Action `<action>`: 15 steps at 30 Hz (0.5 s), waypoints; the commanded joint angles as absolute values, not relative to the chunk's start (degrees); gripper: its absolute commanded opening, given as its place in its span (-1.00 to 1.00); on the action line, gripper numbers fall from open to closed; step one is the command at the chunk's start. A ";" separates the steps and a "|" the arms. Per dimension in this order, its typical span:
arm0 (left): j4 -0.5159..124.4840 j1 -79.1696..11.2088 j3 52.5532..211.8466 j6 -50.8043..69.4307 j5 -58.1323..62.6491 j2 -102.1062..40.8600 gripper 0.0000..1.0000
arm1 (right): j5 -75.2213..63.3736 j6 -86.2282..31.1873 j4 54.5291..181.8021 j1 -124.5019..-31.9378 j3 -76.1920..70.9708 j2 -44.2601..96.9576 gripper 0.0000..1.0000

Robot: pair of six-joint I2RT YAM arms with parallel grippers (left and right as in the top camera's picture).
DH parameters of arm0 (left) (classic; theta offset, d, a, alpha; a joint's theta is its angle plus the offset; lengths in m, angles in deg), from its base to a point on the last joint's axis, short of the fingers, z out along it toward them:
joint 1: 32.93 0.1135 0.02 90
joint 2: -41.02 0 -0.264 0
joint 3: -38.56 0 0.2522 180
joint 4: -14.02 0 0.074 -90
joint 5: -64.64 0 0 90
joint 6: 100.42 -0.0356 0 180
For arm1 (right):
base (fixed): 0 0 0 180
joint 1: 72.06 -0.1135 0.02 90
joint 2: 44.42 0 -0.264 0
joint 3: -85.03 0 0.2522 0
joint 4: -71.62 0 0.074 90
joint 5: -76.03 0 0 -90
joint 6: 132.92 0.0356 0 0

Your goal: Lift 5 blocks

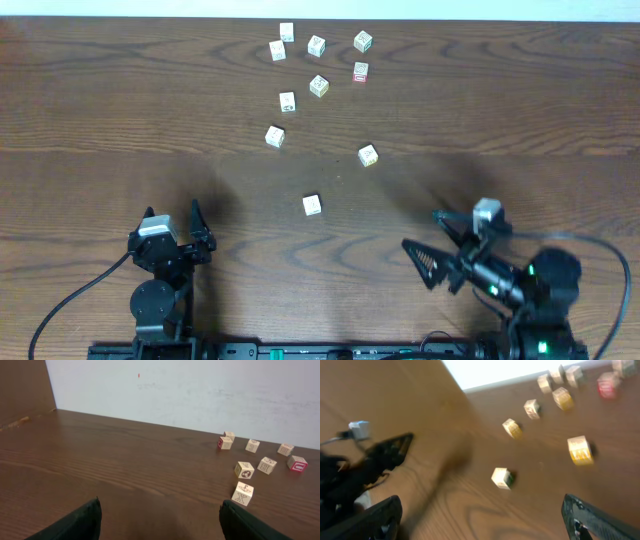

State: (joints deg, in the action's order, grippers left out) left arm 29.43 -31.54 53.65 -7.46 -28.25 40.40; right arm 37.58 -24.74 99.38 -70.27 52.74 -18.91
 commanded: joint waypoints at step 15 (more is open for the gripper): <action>31.66 -31.67 52.60 -7.37 -28.78 40.79 0.51 | 1.21 -40.39 141.32 -88.37 -9.16 39.56 0.98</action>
State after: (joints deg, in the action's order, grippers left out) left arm 29.45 -31.54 53.65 -7.46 -28.28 40.42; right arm 6.46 -39.06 140.03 -87.17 -2.97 36.26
